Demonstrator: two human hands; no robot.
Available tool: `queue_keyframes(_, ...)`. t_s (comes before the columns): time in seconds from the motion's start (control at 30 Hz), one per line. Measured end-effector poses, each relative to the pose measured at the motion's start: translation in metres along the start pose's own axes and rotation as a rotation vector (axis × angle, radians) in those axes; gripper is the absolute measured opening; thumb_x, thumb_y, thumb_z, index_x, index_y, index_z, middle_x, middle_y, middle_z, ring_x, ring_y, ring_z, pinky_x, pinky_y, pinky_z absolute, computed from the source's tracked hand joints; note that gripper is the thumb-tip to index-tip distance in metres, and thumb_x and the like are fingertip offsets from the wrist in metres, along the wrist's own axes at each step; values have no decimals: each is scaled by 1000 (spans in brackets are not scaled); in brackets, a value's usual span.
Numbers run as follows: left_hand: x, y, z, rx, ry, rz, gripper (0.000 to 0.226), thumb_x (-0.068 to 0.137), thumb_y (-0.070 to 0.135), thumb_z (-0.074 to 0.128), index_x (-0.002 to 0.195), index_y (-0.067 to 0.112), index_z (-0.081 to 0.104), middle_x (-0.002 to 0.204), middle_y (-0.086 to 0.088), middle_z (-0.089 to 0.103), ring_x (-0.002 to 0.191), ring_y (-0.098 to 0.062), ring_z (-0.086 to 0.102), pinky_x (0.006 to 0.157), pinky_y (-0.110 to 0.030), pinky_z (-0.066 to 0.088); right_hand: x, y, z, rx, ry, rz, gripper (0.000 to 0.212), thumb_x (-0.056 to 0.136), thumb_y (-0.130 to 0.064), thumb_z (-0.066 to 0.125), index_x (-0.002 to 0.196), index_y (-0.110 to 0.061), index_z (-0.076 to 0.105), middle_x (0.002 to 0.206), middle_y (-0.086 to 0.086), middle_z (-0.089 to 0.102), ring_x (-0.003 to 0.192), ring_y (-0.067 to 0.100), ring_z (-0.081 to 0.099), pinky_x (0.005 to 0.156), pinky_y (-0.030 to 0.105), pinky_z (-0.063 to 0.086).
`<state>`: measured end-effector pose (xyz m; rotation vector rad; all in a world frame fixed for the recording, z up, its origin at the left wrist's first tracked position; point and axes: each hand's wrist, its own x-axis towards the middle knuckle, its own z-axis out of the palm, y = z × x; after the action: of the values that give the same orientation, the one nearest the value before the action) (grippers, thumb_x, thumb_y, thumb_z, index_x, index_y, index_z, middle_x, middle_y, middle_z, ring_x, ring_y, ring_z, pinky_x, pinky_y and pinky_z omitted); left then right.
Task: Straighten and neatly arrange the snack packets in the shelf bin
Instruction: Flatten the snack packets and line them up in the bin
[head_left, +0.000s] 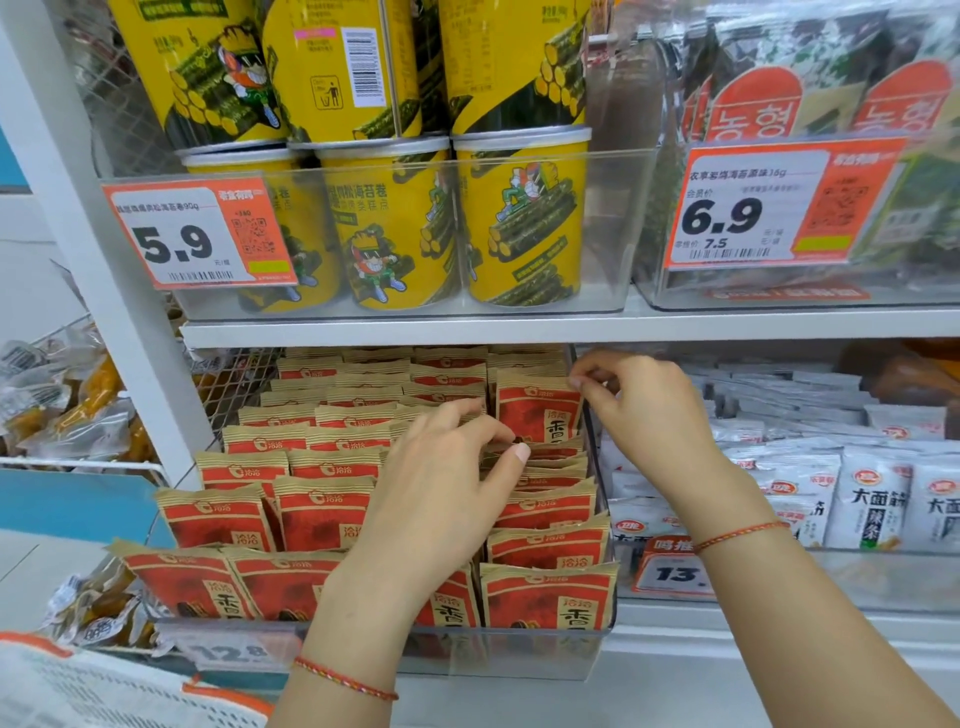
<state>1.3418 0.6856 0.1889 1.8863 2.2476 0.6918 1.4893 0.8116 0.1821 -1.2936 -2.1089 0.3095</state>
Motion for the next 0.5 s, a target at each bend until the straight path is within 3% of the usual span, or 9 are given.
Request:
queue_keyframes(0.17,-1,-4,0,-28,107,33,34,98,48,44,123,34,61,142,15,45,133,-5,35,104,-24,25,-9,-6,-20,99,-18,-52,21,81,-41,71,97,-27,70,82,-19,63,85,6,59,77,31,49)
queue_keyframes(0.33,0,-5,0,-89,236,31,30,97,41,48,119,28,64,131,13,55,125,-8,45,96,-21,30,-15,-16,-17,48,-328,-104,12,81,-37,73,91,-31,74,90,-13,72,88,3,61,86,27,49)
queue_keyframes(0.5,-1,-5,-1,-73,226,40,30,98,41,47,120,29,64,134,13,54,126,-6,44,94,-17,26,-3,-14,-18,56,-403,-84,4,80,-34,74,83,-33,77,86,-14,73,88,3,64,87,32,51)
